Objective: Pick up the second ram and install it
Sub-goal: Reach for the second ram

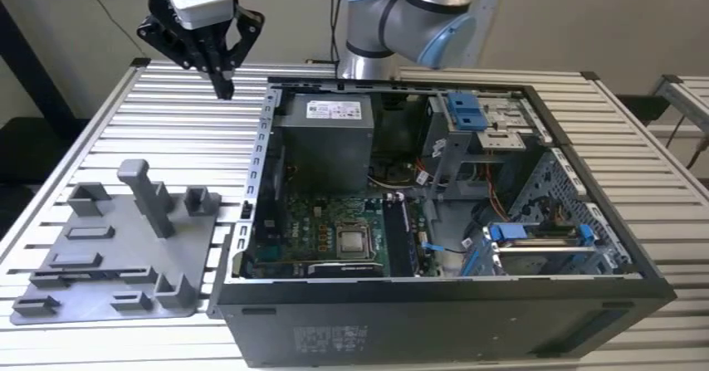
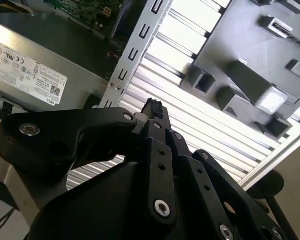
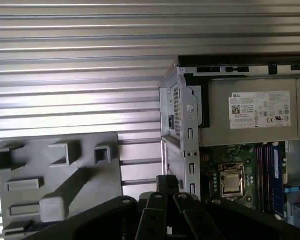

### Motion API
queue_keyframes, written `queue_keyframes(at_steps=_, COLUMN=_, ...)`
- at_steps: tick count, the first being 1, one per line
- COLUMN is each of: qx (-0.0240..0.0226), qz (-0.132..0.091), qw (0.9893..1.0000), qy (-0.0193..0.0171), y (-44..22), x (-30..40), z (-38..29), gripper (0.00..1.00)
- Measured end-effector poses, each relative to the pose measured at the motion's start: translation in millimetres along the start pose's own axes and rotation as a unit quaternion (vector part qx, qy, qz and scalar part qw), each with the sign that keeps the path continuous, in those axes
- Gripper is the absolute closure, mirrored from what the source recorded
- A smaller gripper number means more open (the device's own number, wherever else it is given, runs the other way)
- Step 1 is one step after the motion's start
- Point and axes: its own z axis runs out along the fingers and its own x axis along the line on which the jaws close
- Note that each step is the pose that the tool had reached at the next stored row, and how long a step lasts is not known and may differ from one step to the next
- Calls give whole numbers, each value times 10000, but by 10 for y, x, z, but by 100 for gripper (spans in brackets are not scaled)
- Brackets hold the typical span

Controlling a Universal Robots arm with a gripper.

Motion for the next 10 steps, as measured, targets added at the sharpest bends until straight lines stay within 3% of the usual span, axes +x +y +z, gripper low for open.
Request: queue_keyframes(at_steps=10, qx=1, qz=-4, qw=10000, qy=-64, y=-16, x=245, z=-26, gripper=89)
